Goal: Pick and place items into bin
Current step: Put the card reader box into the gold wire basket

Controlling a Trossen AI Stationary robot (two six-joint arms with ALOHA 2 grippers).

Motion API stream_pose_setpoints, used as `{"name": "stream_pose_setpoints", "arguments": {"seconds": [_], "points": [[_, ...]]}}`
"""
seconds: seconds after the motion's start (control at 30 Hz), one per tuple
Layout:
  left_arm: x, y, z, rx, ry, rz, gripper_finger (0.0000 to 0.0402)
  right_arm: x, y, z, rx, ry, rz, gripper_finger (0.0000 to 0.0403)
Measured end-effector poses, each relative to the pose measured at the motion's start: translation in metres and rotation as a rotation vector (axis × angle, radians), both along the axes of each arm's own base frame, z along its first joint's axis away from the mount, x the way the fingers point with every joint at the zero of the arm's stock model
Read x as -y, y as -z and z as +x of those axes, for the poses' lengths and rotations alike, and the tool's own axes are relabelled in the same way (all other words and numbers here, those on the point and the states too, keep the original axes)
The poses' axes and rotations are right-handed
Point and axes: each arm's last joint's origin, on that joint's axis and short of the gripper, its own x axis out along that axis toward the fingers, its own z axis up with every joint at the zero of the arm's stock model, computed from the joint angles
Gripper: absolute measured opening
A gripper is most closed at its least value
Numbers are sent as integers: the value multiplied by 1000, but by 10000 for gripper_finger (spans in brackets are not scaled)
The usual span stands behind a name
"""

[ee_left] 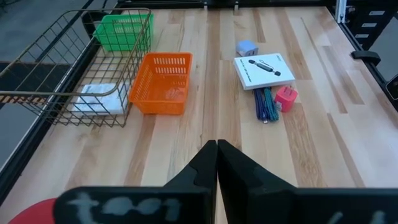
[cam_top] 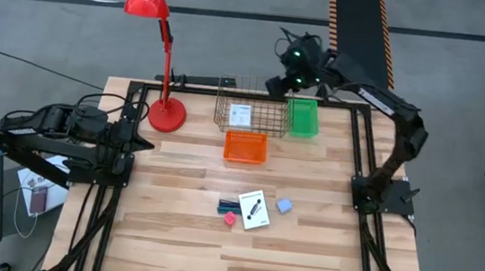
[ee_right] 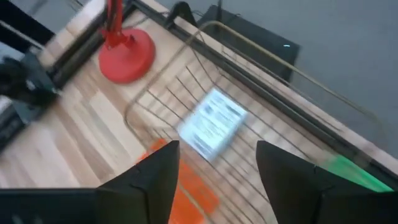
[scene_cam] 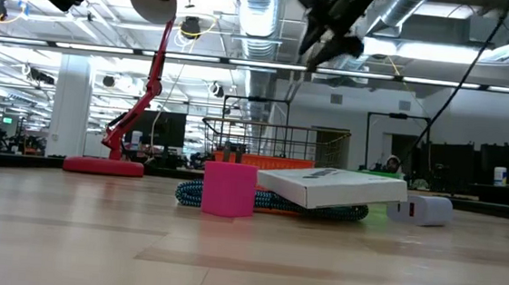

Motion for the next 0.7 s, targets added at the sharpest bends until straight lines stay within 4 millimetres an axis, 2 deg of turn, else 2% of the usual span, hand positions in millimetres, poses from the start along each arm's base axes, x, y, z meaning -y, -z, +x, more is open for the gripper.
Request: {"name": "stream_pose_setpoints", "arguments": {"seconds": [0.1,0.2,0.3,0.43,0.6,0.7], "points": [[0,0,0,0,0,1,0,-35,-14,-12,-93,-5,-74,192],[0,0,0,0,-4,-6,0,-75,-7,-18,-240,-30,-131,180],[0,0,0,0,0,0,0,-111,17,-23,-402,-134,-97,168],[0,0,0,0,-3,-4,0,-151,61,-30,-557,-256,-5,150],[0,0,0,0,0,2,0,-188,122,-34,-508,-371,53,126],[0,0,0,0,-3,-5,0,-203,140,-42,-491,-392,105,116]]}}
